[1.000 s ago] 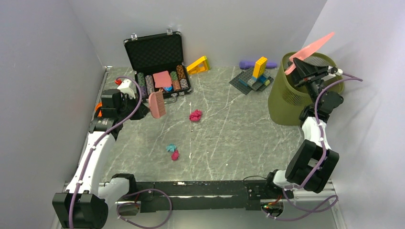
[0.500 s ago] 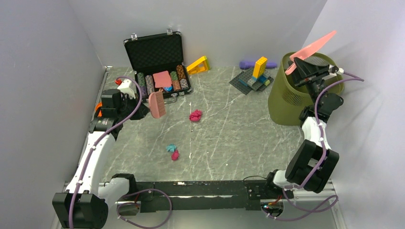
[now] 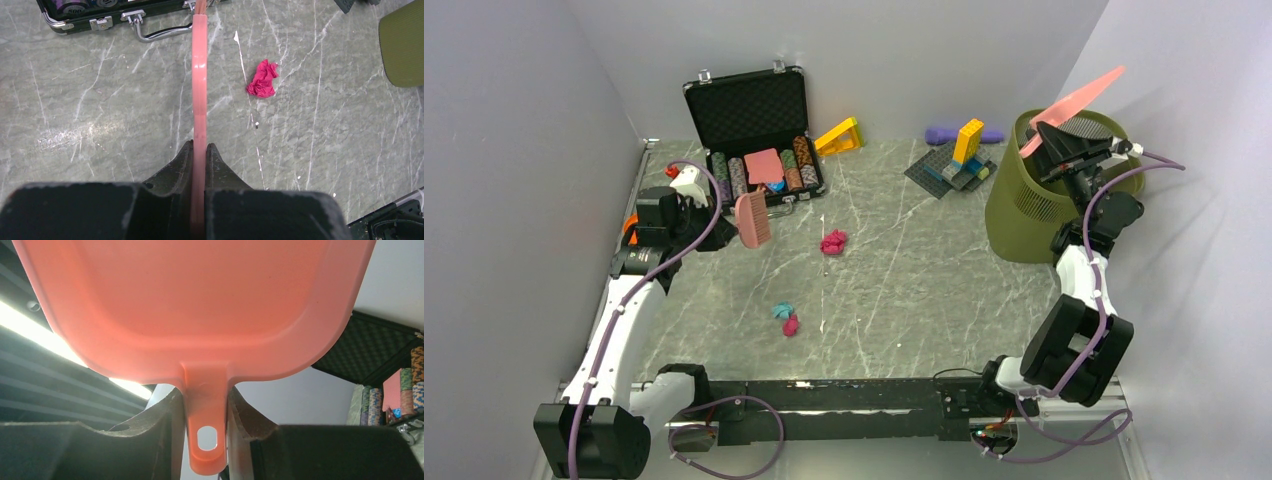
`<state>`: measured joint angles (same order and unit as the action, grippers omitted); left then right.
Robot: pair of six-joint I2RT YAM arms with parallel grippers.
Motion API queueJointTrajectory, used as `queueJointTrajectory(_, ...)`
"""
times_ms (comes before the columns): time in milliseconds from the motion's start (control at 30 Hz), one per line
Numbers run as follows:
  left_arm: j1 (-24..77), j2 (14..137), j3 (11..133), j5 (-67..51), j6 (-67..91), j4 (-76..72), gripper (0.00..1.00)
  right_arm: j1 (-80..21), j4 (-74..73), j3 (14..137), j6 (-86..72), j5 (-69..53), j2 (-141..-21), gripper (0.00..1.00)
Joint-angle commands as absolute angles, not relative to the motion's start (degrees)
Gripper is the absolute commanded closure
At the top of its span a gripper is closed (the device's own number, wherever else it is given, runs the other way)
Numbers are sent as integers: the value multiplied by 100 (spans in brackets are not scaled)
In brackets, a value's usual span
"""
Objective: Sweep away the paper scraps from the table
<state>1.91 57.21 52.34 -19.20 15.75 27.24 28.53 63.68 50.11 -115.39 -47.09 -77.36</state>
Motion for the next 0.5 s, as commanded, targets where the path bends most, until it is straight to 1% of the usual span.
queueJointTrajectory(0, 199, 5704, 5273, -2039, 1494, 2481, 100, 2868, 6226, 5277, -11154, -4806, -7453, 100)
queueJointTrajectory(467, 194, 5687, 5264, -2057, 1494, 2466, 100, 2845, 5013, 5683, -10115, -4975, -7187, 100)
